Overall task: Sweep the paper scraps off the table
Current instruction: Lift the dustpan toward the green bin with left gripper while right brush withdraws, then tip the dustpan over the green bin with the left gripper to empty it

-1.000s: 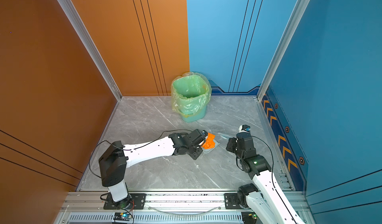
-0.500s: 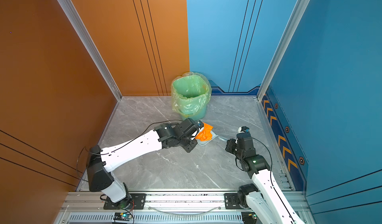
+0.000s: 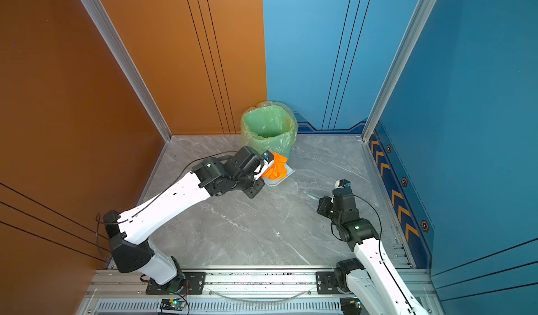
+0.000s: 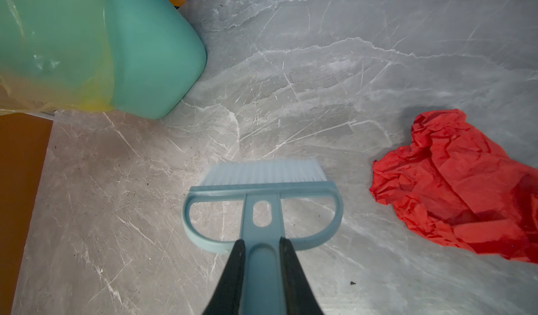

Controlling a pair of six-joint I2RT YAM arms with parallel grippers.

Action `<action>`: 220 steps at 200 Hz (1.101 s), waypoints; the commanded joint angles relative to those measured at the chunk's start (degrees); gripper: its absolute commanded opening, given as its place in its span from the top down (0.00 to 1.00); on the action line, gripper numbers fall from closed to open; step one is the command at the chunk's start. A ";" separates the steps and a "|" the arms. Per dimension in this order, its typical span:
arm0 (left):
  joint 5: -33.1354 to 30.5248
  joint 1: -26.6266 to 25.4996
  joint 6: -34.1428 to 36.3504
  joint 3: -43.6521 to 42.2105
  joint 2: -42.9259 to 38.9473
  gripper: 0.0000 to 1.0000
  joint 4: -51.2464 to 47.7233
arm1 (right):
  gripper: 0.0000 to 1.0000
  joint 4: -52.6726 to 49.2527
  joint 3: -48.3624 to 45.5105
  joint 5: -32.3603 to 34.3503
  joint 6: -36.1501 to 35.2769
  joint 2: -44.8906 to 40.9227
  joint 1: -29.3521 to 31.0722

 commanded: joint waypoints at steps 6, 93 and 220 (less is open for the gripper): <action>-1.05 2.05 2.31 4.38 -1.81 1.00 -2.07 | 1.00 1.52 -0.64 -1.12 1.29 -0.48 -0.18; -1.71 7.08 7.92 15.31 3.40 1.00 -2.75 | 1.00 1.59 -1.07 -1.07 1.38 -0.20 -0.20; -13.47 12.32 17.35 33.16 17.29 1.00 -2.87 | 1.00 1.41 -3.05 -1.07 2.62 -3.16 -0.25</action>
